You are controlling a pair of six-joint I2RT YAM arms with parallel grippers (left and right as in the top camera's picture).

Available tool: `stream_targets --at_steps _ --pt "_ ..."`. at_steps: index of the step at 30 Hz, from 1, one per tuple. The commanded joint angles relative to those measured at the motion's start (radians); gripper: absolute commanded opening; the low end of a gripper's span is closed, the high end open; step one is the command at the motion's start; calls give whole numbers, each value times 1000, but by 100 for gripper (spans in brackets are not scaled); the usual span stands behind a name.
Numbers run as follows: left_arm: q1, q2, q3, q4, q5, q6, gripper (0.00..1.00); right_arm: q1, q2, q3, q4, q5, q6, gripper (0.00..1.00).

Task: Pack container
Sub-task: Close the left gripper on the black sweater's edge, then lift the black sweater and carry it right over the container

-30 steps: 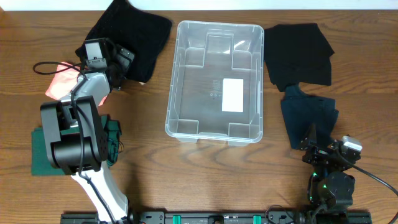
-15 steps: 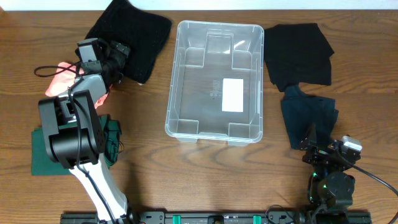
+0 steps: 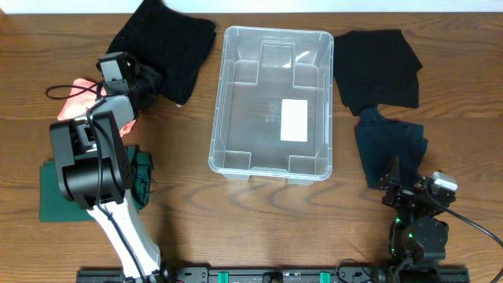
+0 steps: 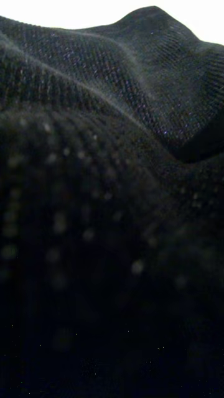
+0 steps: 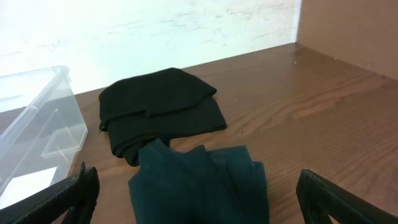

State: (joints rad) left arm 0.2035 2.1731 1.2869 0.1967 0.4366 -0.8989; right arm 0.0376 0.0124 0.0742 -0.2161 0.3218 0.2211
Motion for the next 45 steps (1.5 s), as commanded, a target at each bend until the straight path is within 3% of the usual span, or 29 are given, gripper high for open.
stream_targets --at_steps 1,5,21,37,45 --pt "-7 27 -13 -7 86 90 19 -5 -4 -3 -1 0 10 99" --pt "-7 -1 -13 -8 159 153 6 -5 -4 -3 -1 0 10 99" --pt "-7 -442 -13 -315 226 411 6 -5 -4 -3 -1 0 10 99" --pt "-18 -869 -13 -427 246 408 6 -5 -4 -3 -1 0 10 99" --pt "-118 -933 -13 -325 434 405 6 -5 -4 -3 -1 0 10 99"
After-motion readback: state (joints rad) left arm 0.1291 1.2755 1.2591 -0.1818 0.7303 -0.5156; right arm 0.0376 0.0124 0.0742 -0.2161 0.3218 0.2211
